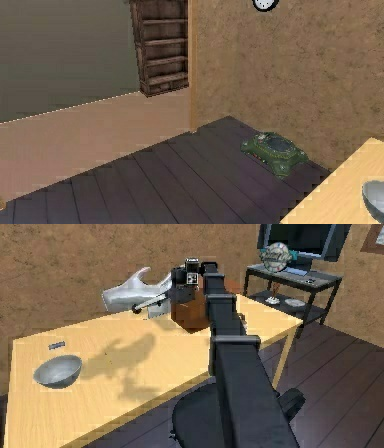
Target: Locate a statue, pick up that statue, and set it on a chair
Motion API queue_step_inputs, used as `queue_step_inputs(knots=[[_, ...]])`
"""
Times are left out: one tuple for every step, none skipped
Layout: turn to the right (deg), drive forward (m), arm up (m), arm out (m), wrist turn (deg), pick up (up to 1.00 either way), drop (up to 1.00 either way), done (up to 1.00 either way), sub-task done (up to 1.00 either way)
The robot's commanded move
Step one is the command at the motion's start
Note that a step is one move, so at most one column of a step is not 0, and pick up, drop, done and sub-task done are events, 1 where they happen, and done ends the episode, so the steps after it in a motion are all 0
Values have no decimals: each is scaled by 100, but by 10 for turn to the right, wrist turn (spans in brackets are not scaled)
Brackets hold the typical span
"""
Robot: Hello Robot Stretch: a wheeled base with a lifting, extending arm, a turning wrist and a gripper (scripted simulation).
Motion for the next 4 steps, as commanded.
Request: queue_step_inputs(knots=[[0,0,0,0,-450,0,0,0,0],[0,0,0,0,-420,0,0,0,0],[0,0,0,-44,0,0,0,0,0],[-450,0,0,0,0,0,0,0,0]])
